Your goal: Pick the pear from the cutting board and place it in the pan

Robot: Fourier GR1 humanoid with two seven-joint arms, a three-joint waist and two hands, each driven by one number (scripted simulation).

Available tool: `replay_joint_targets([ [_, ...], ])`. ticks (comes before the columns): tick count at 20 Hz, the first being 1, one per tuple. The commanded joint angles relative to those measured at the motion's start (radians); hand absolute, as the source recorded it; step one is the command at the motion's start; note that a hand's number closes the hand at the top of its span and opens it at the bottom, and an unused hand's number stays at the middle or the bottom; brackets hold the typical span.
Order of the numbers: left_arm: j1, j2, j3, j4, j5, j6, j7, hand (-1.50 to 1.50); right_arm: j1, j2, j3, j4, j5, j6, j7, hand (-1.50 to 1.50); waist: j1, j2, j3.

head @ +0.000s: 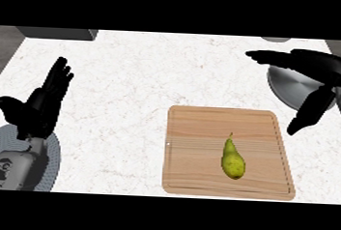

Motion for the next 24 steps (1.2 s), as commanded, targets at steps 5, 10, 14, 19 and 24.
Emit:
replay_joint_targets([
  [5, 0.047, -0.006, 0.029, -0.058, -0.004, -0.038, 0.029, 0.0, 0.082, 0.09, -0.004, -0.168, -0.001, 0.042, 0.147, -1.5, -0.004, 0.0, 0.0],
  [10, -0.039, -0.067, 0.012, 0.024, -0.055, -0.004, 0.0, 0.0, 0.129, 0.122, 0.007, -0.186, 0.032, 0.051, 0.241, -1.5, -0.009, 0.001, 0.0],
  [14, -0.019, -0.041, 0.061, 0.051, -0.036, -0.062, -0.03, 0.0, 0.121, 0.122, -0.031, -0.124, 0.138, 0.04, 0.167, -1.5, -0.002, 0.003, 0.001],
  [19, -0.012, -0.065, 0.039, -0.027, -0.079, -0.021, 0.034, 0.0, 0.157, 0.128, 0.007, -0.075, 0.254, 0.034, 0.095, -1.5, 0.002, 0.003, 0.001],
  [24, -0.058, -0.065, 0.088, 0.07, -0.055, -0.074, -0.007, 0.0, 0.135, 0.195, 0.03, -0.018, 0.306, 0.053, 0.081, -1.5, 0.0, 0.004, 0.001],
])
